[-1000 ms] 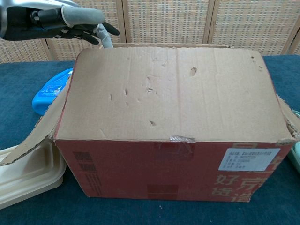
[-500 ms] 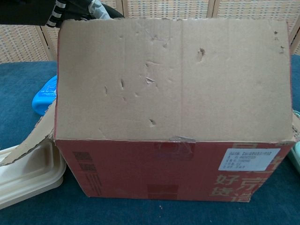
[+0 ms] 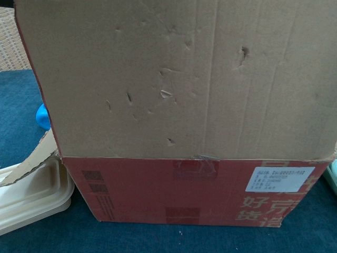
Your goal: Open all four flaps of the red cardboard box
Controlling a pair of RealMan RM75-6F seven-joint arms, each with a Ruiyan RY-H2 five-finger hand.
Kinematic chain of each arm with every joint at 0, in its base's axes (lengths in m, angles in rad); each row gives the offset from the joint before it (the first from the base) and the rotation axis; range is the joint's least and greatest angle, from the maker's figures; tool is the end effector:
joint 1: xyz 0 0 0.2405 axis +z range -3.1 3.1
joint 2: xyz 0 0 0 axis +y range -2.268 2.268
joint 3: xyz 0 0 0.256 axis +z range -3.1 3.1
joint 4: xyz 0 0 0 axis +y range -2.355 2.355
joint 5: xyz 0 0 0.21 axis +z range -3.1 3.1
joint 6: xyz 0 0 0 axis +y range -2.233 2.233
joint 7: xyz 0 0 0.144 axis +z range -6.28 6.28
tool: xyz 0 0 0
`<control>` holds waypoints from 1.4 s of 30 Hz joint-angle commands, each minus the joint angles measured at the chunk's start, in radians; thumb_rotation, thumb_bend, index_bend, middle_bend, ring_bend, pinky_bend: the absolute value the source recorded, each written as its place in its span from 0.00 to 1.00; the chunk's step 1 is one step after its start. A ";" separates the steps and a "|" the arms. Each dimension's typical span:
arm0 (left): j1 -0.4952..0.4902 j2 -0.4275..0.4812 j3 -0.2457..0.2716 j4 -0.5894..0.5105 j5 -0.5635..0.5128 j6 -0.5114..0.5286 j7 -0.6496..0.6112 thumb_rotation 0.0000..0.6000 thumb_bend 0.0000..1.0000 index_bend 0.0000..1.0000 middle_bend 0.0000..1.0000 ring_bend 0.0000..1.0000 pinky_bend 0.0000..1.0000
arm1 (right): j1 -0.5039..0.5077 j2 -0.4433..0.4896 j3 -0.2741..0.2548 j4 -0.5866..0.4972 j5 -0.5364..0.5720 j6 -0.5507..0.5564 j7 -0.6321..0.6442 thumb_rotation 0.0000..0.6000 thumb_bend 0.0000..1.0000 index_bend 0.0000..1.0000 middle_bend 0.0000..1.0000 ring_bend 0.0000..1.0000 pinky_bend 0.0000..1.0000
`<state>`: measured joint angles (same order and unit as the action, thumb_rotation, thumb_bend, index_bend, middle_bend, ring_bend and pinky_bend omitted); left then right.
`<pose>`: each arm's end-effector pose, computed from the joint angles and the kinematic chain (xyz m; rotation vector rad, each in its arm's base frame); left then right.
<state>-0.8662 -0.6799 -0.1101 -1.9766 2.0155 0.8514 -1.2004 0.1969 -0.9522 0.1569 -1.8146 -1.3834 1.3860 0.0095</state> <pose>-0.0675 0.2738 0.1559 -2.3593 -1.5826 -1.2260 -0.2654 -0.2306 0.1986 1.3596 -0.9176 1.0025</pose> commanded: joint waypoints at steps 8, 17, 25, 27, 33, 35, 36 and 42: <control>-0.059 0.040 0.108 0.021 0.151 0.095 -0.108 0.10 0.27 0.38 0.00 0.00 0.00 | -0.001 0.003 0.000 -0.010 -0.005 0.004 -0.006 1.00 0.78 0.00 0.00 0.00 0.00; -0.117 0.061 0.181 0.023 0.253 0.121 -0.147 0.10 0.26 0.38 0.00 0.00 0.00 | -0.004 0.005 -0.001 -0.013 -0.008 0.009 -0.006 1.00 0.78 0.00 0.00 0.00 0.00; -0.104 0.077 0.185 0.015 0.175 0.103 -0.012 0.10 0.26 0.38 0.00 0.00 0.00 | -0.003 0.003 -0.001 -0.008 -0.010 0.007 0.002 1.00 0.78 0.00 0.00 0.00 0.00; -0.091 0.069 0.180 0.005 0.135 0.080 0.053 0.10 0.26 0.38 0.00 0.00 0.00 | -0.003 0.002 -0.002 -0.005 -0.010 0.005 0.005 1.00 0.78 0.00 0.00 0.00 0.00; 0.002 0.041 0.134 -0.007 -0.070 0.037 0.389 0.10 0.26 0.37 0.00 0.00 0.00 | -0.005 0.000 -0.003 0.005 -0.008 0.005 0.017 1.00 0.78 0.00 0.00 0.00 0.00; 0.073 0.013 0.108 -0.018 -0.181 0.063 0.597 0.25 0.26 0.31 0.00 0.00 0.00 | -0.005 -0.002 -0.004 0.011 -0.009 0.003 0.024 1.00 0.78 0.00 0.00 0.00 0.00; 0.093 0.005 0.104 -0.023 -0.212 0.074 0.651 0.36 0.26 0.29 0.00 0.00 0.00 | -0.005 -0.003 -0.004 0.012 -0.009 0.003 0.026 1.00 0.78 0.00 0.00 0.00 0.00; 0.265 -0.094 0.082 -0.051 -0.429 0.250 1.010 0.84 0.26 0.19 0.00 0.00 0.00 | -0.006 -0.016 -0.006 0.030 -0.009 0.004 0.031 1.00 0.78 0.00 0.00 0.00 0.00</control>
<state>-0.7560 -0.6871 0.0074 -2.0020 1.7803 0.9718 -0.4535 0.1908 -0.9668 0.1512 -1.7853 -1.3928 1.3895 0.0399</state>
